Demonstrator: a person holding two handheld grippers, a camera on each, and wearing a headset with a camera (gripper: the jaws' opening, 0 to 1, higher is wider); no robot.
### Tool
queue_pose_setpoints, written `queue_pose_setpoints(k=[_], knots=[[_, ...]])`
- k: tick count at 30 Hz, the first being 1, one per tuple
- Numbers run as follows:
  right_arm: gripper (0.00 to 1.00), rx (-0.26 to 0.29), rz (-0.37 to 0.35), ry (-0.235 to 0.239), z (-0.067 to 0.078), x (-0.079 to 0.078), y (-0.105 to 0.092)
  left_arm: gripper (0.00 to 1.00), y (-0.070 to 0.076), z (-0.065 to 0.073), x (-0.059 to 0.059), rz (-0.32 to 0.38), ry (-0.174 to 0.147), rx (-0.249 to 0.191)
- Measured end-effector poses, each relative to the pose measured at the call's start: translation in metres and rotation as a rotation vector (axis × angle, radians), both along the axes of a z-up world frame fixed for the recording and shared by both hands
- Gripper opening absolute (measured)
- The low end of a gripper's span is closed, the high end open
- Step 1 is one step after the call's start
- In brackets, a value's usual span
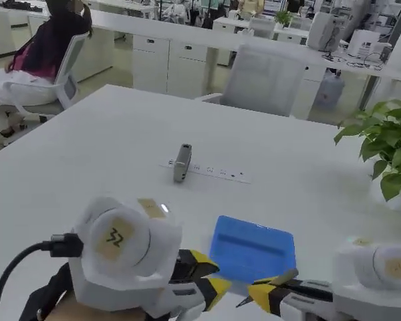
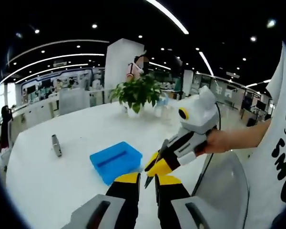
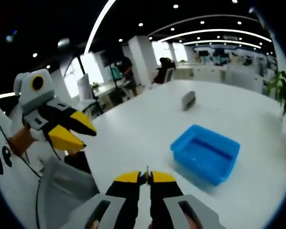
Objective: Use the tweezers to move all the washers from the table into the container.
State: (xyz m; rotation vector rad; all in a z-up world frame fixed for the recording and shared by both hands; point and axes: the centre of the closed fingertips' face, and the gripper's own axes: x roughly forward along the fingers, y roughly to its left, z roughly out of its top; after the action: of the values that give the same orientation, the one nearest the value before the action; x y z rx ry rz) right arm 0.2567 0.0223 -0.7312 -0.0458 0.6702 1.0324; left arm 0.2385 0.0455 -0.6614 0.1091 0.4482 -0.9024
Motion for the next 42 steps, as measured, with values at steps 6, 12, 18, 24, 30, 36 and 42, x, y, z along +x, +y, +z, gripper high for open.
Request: queue_pose_setpoints(k=[6, 12, 18, 24, 30, 36, 42], knots=[[0.04, -0.011, 0.083, 0.025, -0.002, -0.022, 0.005, 0.04, -0.017, -0.001, -0.007, -0.142, 0.022, 0.006], [0.04, -0.108, 0.22, 0.007, -0.015, -0.046, 0.008, 0.05, -0.031, -0.005, -0.016, -0.271, 0.057, -0.012], [0.04, -0.142, 0.284, -0.004, -0.019, -0.055, 0.012, 0.09, -0.045, -0.008, -0.026, -0.431, 0.041, 0.01], [0.04, -0.19, 0.35, -0.017, -0.024, -0.058, 0.013, 0.05, -0.052, -0.016, -0.03, -0.499, 0.035, 0.071], [0.04, -0.208, 0.385, -0.023, -0.026, -0.057, 0.011, 0.01, -0.055, -0.021, -0.032, -0.551, 0.049, 0.086], [0.04, -0.249, 0.426, -0.025, -0.032, -0.057, 0.006, 0.0, -0.06, -0.02, -0.027, -0.584, 0.031, 0.081], [0.04, -0.252, 0.45, -0.017, -0.031, -0.054, 0.006, 0.03, -0.063, -0.033, -0.028, -0.653, 0.047, 0.131]])
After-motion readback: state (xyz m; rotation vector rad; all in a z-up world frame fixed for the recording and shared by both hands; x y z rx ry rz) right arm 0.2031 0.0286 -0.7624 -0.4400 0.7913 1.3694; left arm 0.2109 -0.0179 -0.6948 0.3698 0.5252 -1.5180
